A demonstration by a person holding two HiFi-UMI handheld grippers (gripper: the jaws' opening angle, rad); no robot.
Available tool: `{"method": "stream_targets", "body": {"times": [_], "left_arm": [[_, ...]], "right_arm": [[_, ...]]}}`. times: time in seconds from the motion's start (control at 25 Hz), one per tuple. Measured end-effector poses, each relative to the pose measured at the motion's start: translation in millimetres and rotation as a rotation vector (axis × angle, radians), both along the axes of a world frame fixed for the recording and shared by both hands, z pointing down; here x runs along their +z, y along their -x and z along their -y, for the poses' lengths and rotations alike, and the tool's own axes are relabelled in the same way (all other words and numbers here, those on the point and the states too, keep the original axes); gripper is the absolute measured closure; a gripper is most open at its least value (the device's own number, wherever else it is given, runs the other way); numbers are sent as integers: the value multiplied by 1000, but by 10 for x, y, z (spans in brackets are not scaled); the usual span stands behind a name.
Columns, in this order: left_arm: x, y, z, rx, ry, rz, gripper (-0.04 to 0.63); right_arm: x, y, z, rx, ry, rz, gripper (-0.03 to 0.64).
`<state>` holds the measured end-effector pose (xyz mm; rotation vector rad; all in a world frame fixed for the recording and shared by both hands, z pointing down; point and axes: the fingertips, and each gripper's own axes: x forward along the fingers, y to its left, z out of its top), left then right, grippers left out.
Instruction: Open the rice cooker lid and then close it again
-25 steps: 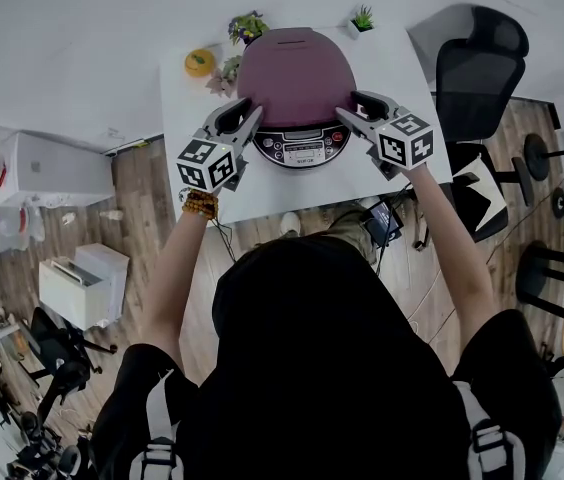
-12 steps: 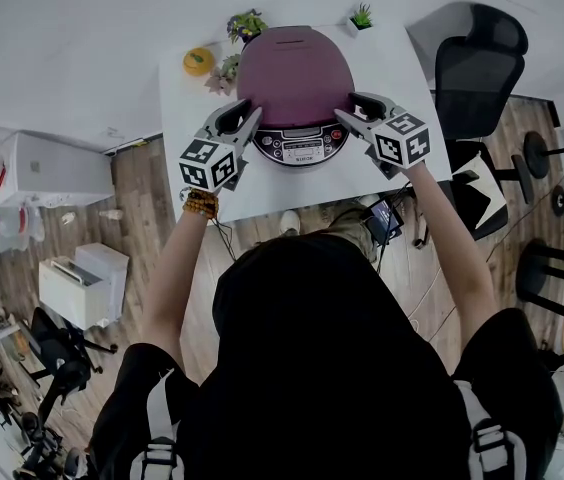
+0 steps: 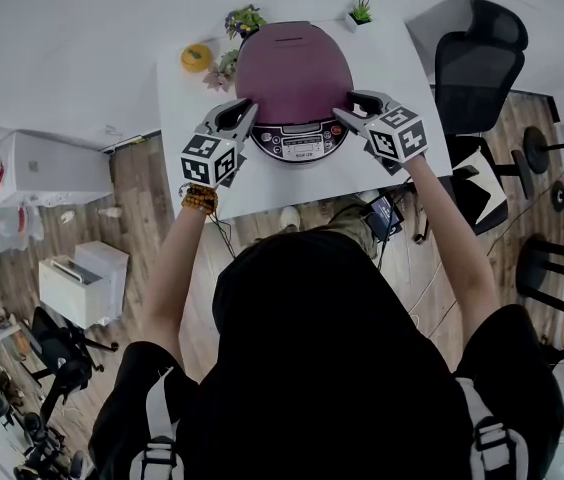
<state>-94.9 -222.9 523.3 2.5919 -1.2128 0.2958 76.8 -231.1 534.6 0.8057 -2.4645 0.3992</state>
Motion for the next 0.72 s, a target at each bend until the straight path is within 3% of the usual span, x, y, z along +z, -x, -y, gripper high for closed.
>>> {"method": "stream_targets", "body": {"times": [0.16,0.72], "left_arm": [[51,-30,-1,24,-22,83,532],[68,-80,3,112,29,189,540]], "right_arm": [[54,-1,9,-6,14,-34,411],[69,46,9,-50,80,-183,420]]}}
